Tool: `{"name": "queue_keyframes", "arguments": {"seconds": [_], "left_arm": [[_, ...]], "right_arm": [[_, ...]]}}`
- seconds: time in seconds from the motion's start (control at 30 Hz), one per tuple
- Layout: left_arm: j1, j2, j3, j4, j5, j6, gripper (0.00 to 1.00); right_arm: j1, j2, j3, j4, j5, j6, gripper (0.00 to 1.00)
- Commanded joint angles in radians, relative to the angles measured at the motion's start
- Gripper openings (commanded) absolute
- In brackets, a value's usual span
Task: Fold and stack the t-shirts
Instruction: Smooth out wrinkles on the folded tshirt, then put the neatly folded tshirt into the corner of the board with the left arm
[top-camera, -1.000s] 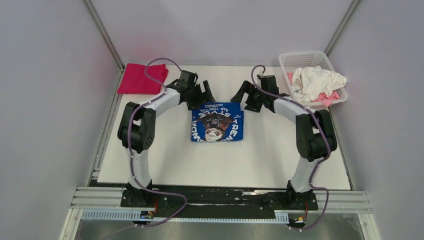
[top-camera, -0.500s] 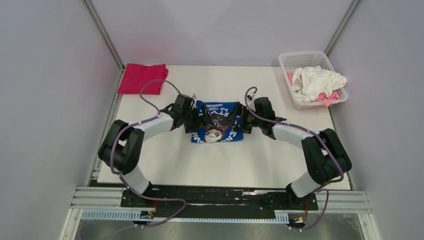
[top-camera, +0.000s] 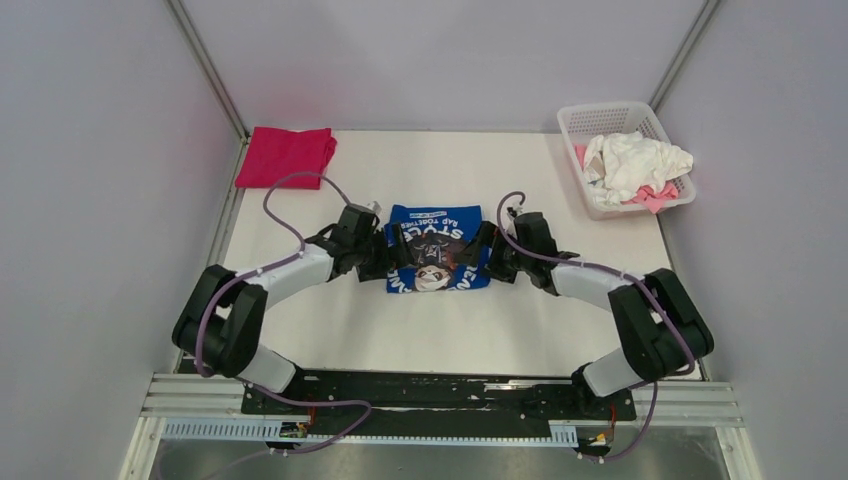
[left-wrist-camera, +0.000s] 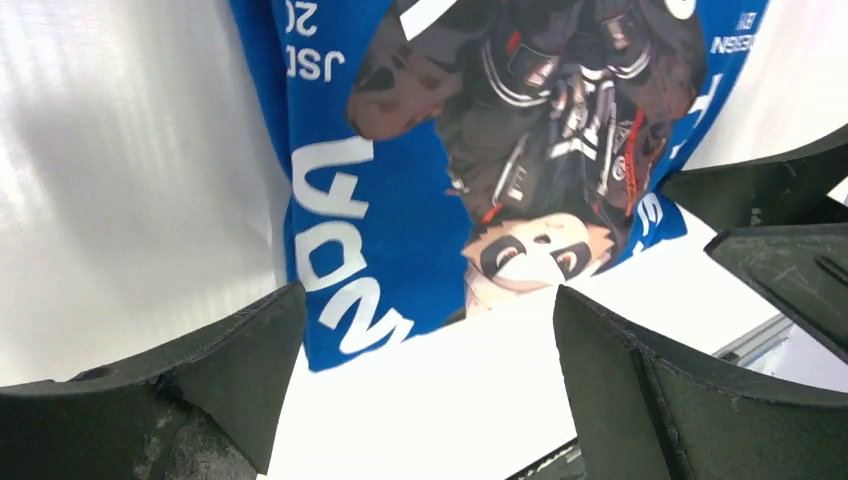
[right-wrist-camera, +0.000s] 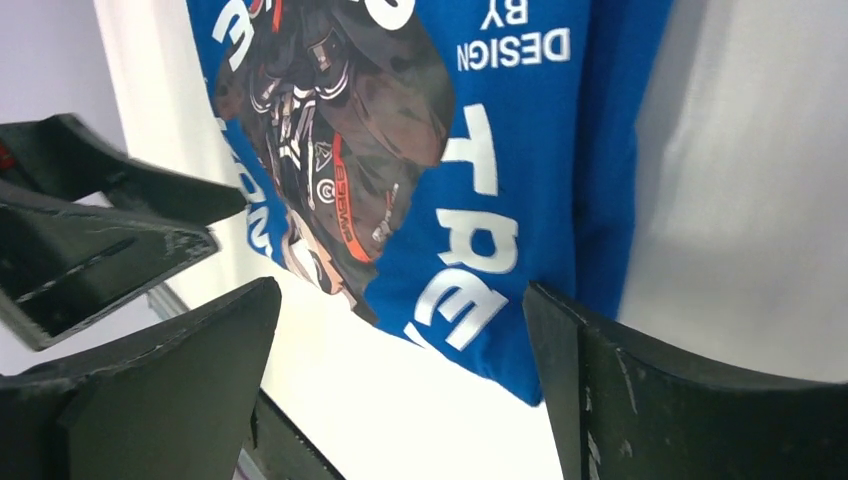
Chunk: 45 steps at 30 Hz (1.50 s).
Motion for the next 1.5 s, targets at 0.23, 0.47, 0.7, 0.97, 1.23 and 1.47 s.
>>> {"name": "queue_keyframes", "arguments": {"seconds": [0.23,0.47,0.7,0.97,1.23,1.47], "left_arm": [[0.002,-0.124,0.158,-0.257,-0.34,0.143,1.0],[0.013,0.105,0.292,-0.262,-0.301,0.166,1.0],[0.007,0.264,0.341,-0.235,-0.3,0.152,0.89],[-0.054,0.365,0.389,-0.246,-0.303,0.16,0.68],[-0.087,0.464,0.573,-0.417,-0.493,0.196,0.0],[-0.054,0.499,0.809,-0.505,-0.98,0.367,0.0]], "right_arm": [[-0.004,-0.527,-0.074,-0.222,0.306,-0.14,1.0],[-0.006,-0.785,-0.187,-0.316,0.46,-0.122,1.0],[-0.006,-0.879,-0.205,-0.433,0.485,-0.136,1.0],[-0.005,-0.887,-0.196,-0.471,0.536,-0.152,1.0],[-0.007,-0.891,-0.201,-0.498,0.596,-0.163,1.0],[-0.007,-0.882,-0.201,-0.524,0.686,-0.158,1.0]]}}
